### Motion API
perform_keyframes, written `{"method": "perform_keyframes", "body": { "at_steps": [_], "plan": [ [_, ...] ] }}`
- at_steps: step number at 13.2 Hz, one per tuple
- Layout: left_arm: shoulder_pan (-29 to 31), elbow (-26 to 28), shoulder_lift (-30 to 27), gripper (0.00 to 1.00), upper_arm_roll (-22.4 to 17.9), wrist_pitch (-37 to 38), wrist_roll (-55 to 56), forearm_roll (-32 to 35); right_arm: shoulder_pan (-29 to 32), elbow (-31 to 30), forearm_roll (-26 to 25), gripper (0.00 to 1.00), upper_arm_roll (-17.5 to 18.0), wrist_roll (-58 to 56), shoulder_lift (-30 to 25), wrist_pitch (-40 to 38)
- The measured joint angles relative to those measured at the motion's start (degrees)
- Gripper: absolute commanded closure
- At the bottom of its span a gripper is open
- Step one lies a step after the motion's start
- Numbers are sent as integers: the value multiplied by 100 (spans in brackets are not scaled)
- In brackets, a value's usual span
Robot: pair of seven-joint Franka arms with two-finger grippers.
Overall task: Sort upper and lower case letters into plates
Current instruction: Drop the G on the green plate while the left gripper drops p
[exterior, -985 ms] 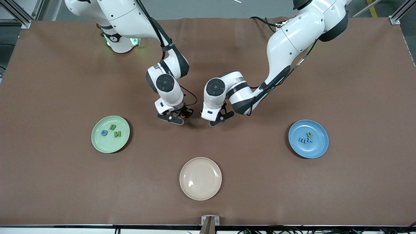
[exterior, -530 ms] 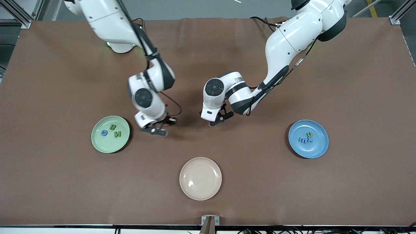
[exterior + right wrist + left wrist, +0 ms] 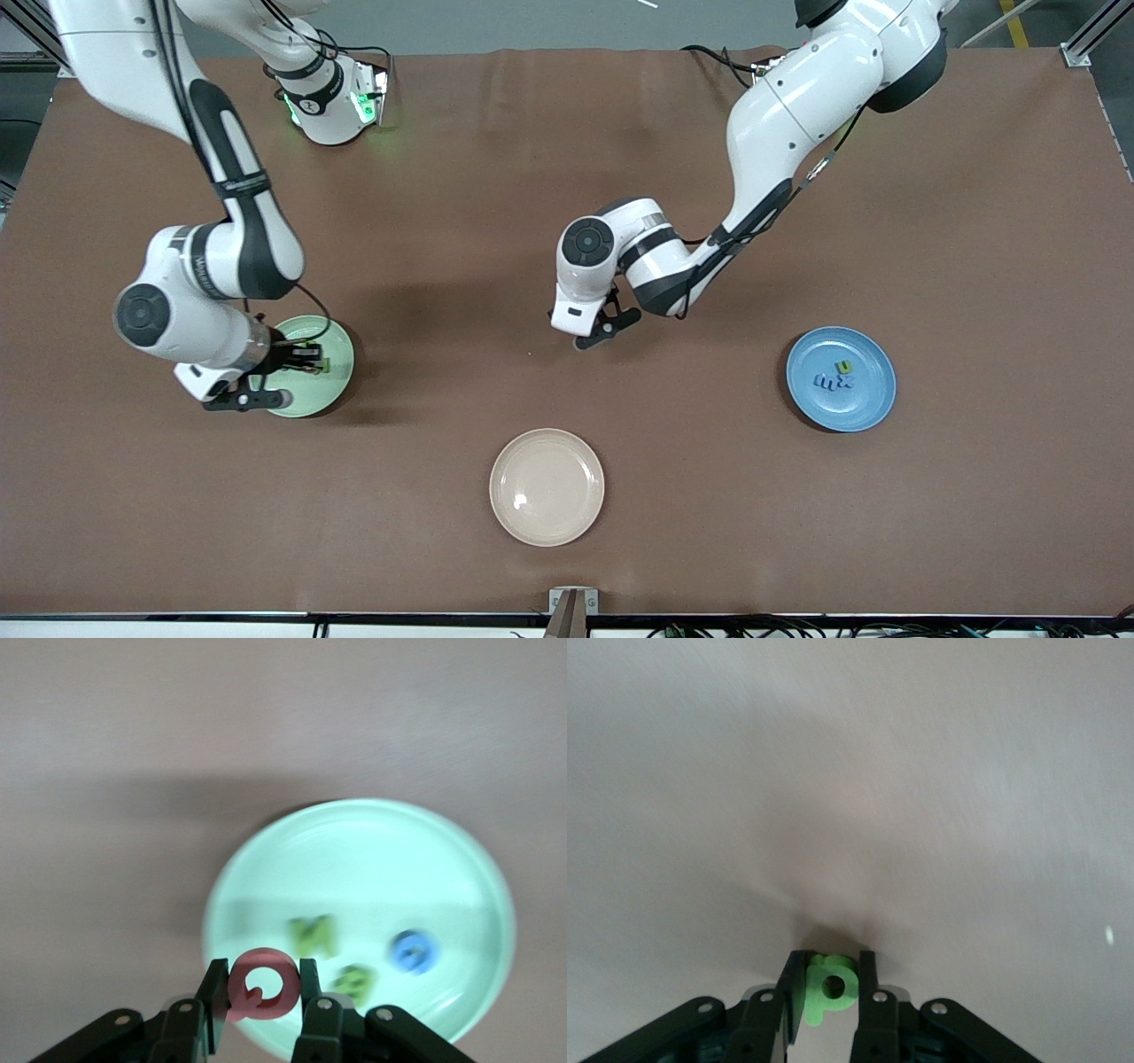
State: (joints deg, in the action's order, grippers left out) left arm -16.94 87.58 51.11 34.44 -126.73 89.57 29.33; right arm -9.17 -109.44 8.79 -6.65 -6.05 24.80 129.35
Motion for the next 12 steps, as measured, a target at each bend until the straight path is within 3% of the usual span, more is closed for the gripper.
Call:
{"method": "perform_keyframes", "body": {
  "at_steps": [6, 12],
  "plan": [
    [1489, -52, -941, 100, 140, 1008, -659, 0, 299, -262, -2, 100, 13, -486, 457, 848],
    [2963, 205, -1322, 100, 238, 1555, -2313, 0, 305, -252, -2, 92, 31, -487, 595, 1030]
  ]
}}
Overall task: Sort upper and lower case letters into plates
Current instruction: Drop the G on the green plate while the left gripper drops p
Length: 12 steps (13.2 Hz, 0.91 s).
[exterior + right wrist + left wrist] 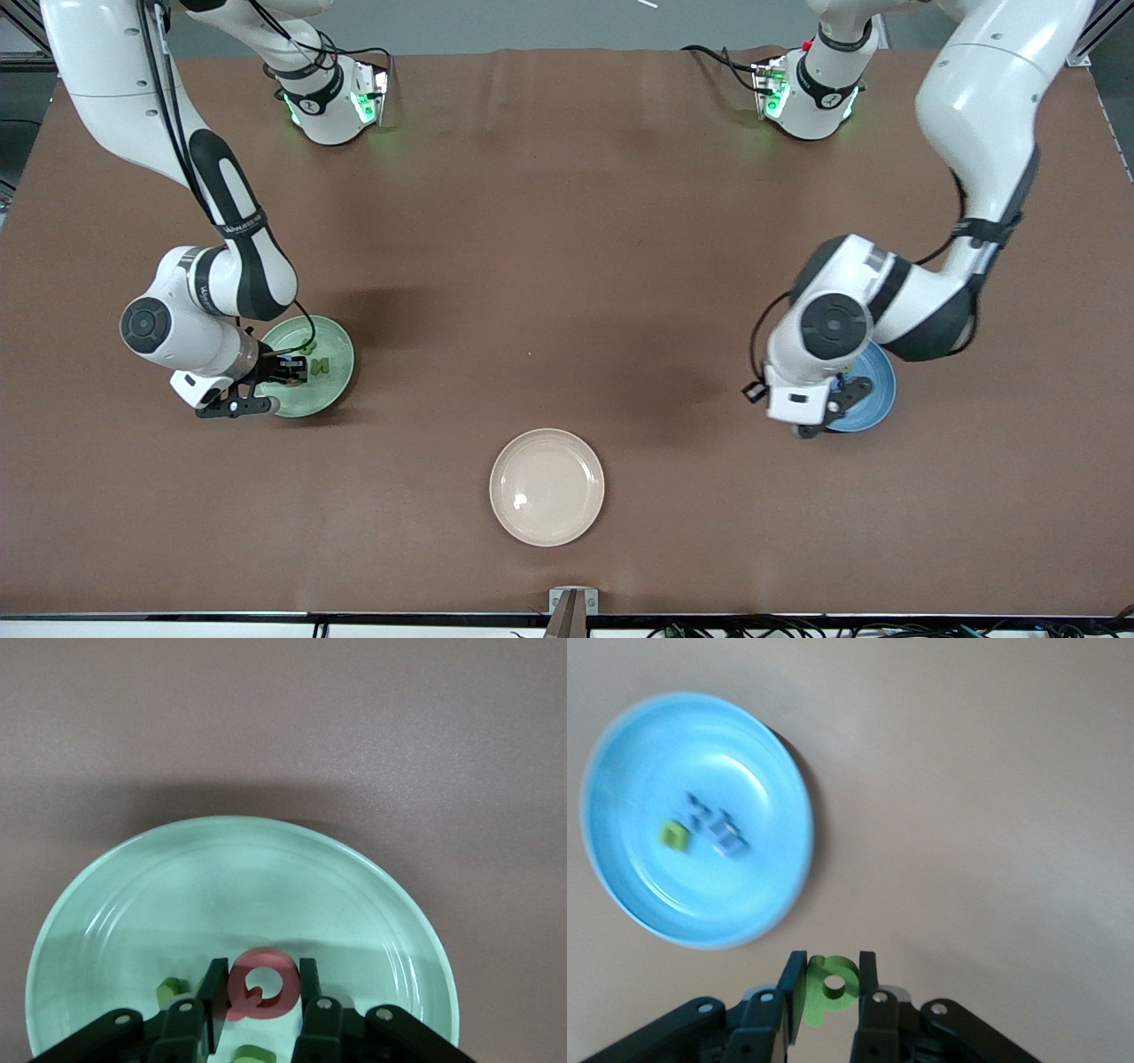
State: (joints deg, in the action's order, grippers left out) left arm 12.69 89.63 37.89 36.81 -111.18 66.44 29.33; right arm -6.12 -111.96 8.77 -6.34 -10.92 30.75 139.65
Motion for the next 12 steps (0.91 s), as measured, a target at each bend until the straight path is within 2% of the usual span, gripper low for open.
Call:
{"method": "perform_keyframes", "body": {
  "at_steps": [1, 2, 4, 5, 6, 7, 8, 9, 12],
  "plan": [
    [295, 92, -29, 100, 56, 6, -256, 0, 1, 0, 0, 71, 0, 0, 1, 0],
    [561, 187, -31, 100, 86, 6, -524, 0, 1, 0, 0, 1, 0, 0, 6, 0],
    [972, 404, -5, 98, 95, -33, -917, 0, 3, 1, 0, 0, 0, 0, 16, 0],
    [1105, 486, 34, 93, 96, -122, -993, 0, 3, 7, 0, 0, 1, 0, 16, 0],
    [1169, 536, 90, 77, 99, -207, -1021, 0, 3, 30, 0, 0, 4, 0, 17, -2],
    [1187, 555, 159, 44, 99, -249, -1021, 0, 3, 71, 0, 0, 10, 1, 11, -25],
    [1182, 565, 230, 4, 102, -266, -1021, 0, 3, 132, 0, 0, 16, 33, -19, -154],
    [1179, 570, 292, 0, 102, -276, -1021, 0, 3, 206, 0, 0, 17, 138, -94, -410],
    [1240, 542, 299, 0, 119, -275, -1020, 0, 4, 456, -77, 0, -22, 603, -696, -1720]
  ]
}}
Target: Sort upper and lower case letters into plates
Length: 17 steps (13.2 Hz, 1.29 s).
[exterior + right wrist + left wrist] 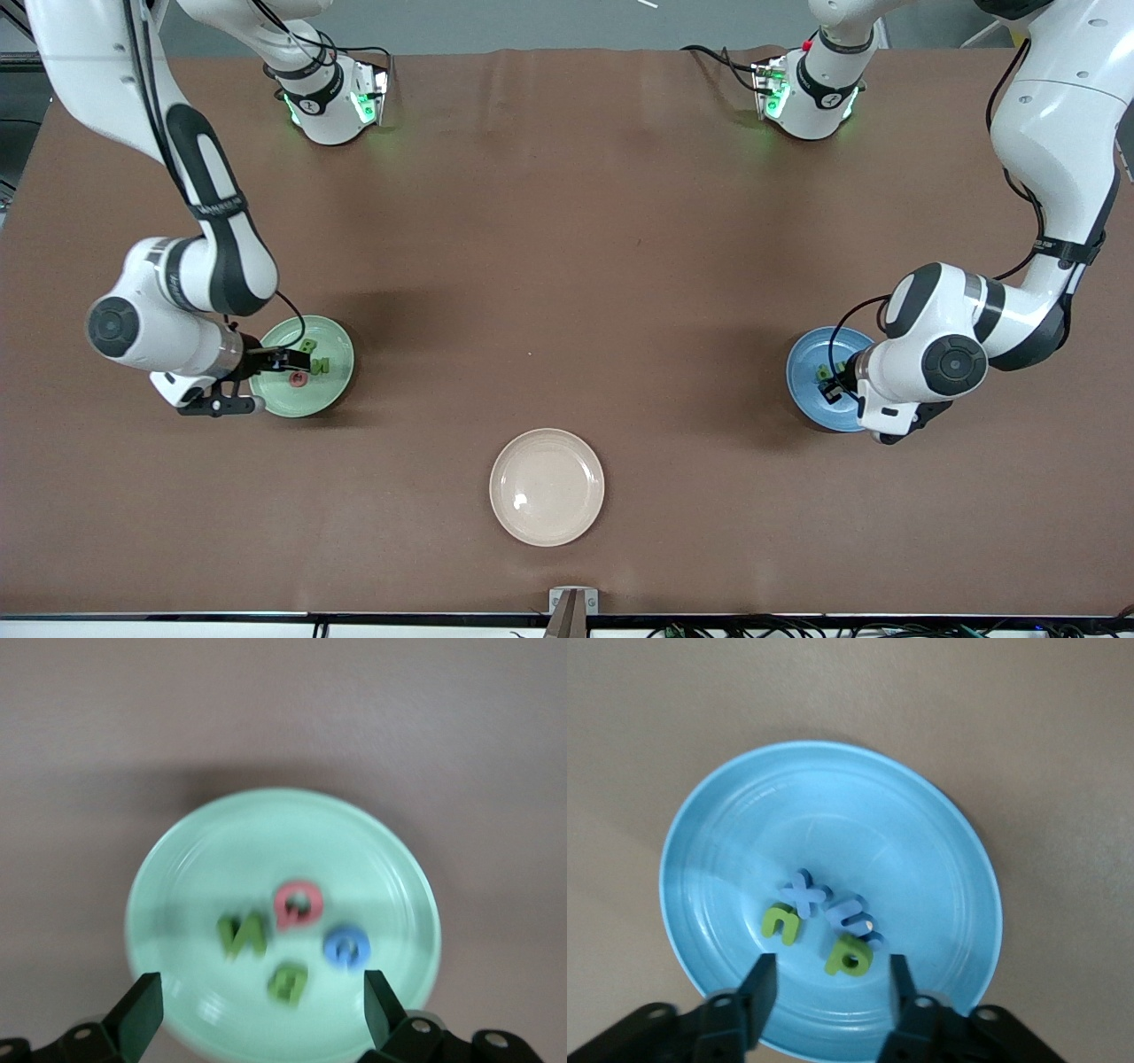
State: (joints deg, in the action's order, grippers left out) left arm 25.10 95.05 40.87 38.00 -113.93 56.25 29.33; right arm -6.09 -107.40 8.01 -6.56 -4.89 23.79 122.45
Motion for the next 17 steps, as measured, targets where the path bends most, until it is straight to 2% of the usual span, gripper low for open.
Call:
{"method": "perform_keyframes", "body": {
  "at_steps": [2, 5, 9, 11, 14, 16, 17],
  "plan": [
    [61, -114, -226, 0, 143, 115, -51, 0, 21, 324, -289, 0, -82, 190, -481, -1061],
    [66, -448, -967, 0, 373, 522, -497, 0, 165, 1377, -458, 0, -172, 497, -797, -2442],
    [65, -789, -1915, 0, 394, 1035, -1435, 0, 454, 2529, -540, 0, -181, 544, -803, -3074],
    [62, -832, -2284, 0, 410, 1363, -1835, -154, 465, 2768, -542, 0, -166, 554, -795, -3192],
    [47, -849, -2766, 0, 424, 1594, -2456, -734, 459, 2829, -536, 0, -135, 590, -741, -3680],
    [-105, -873, -3128, 0, 118, 1736, -2827, -1235, 458, 2837, -536, 0, -130, 595, -716, -3827],
    [-374, -876, -3345, 0, -327, 1861, -3069, -1599, 458, 2853, -535, 0, -129, 593, -714, -3839]
  ]
}}
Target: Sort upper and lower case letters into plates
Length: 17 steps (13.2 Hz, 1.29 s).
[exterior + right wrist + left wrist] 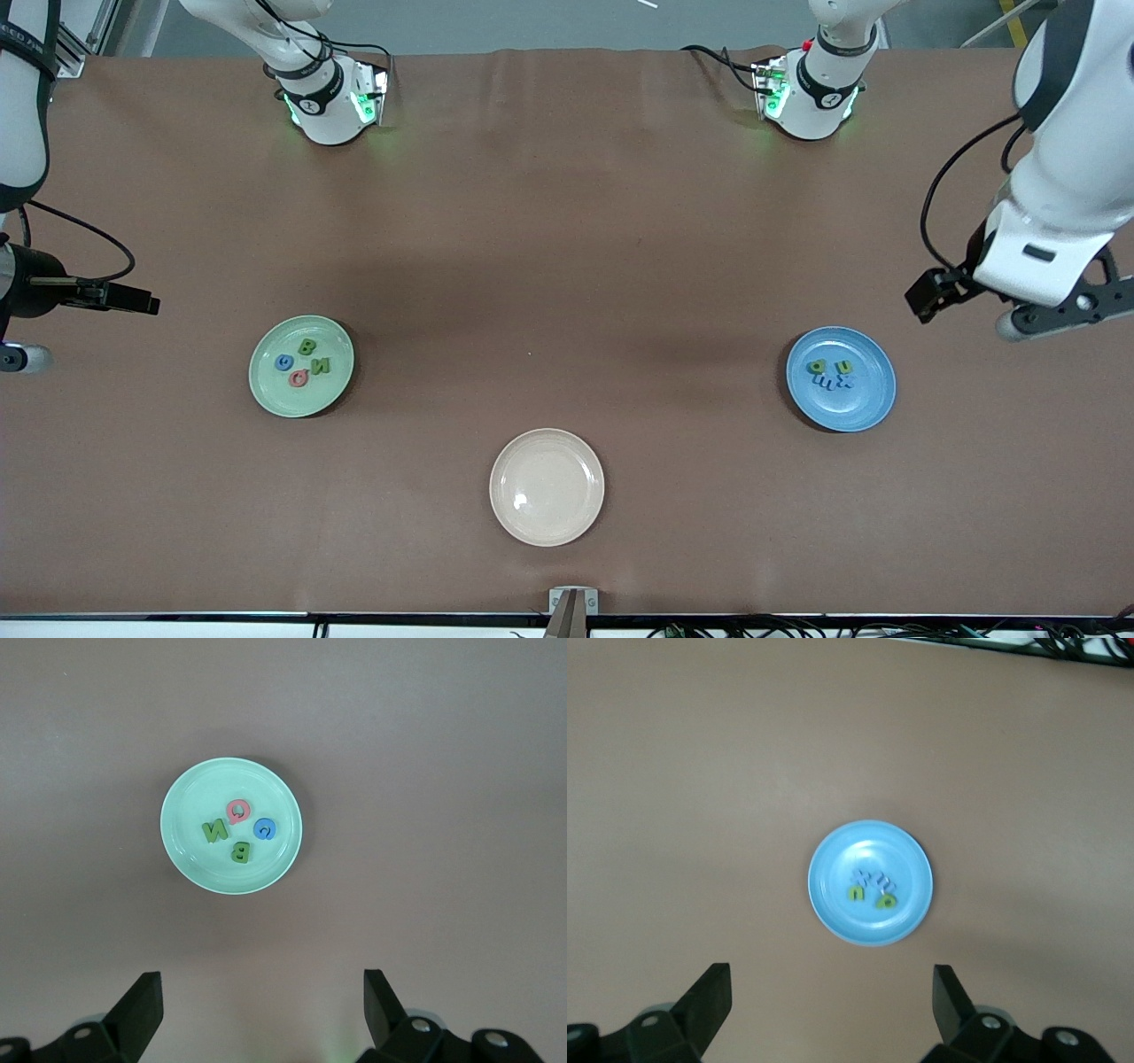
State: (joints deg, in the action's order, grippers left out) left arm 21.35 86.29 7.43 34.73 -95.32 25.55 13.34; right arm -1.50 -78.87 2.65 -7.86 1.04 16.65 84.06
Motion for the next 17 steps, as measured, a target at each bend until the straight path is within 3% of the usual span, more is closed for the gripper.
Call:
{"method": "perform_keyframes", "body": {
  "at_steps": [3, 6, 8, 11, 14, 17],
  "plan": [
    [-1027, 0, -597, 0, -1692, 627, -581, -1043, -2, 91, 0, 0, 5, -2, -151, -138],
    [-1542, 155, -1023, 0, -2634, 1050, -1202, -1331, -2, -87, 0, 0, 10, -4, -586, -318],
    [-1595, 503, -1297, 0, -2839, 1084, -1599, -1359, 0, -399, 0, 0, 11, -4, -974, -328],
    [-1629, 917, -1629, 0, -2838, 1081, -1689, -1367, 67, -1008, -2, 0, 100, -4, -1582, -220],
    [-1674, 988, -1705, 0, -2824, 1049, -1693, -1367, 173, -1589, -6, 0, 290, -3, -2114, -31],
    [-1673, 985, -1684, 0, -2737, 941, -1694, -1367, 186, -1717, -6, 0, 308, -4, -2379, -27]
  ]
}}
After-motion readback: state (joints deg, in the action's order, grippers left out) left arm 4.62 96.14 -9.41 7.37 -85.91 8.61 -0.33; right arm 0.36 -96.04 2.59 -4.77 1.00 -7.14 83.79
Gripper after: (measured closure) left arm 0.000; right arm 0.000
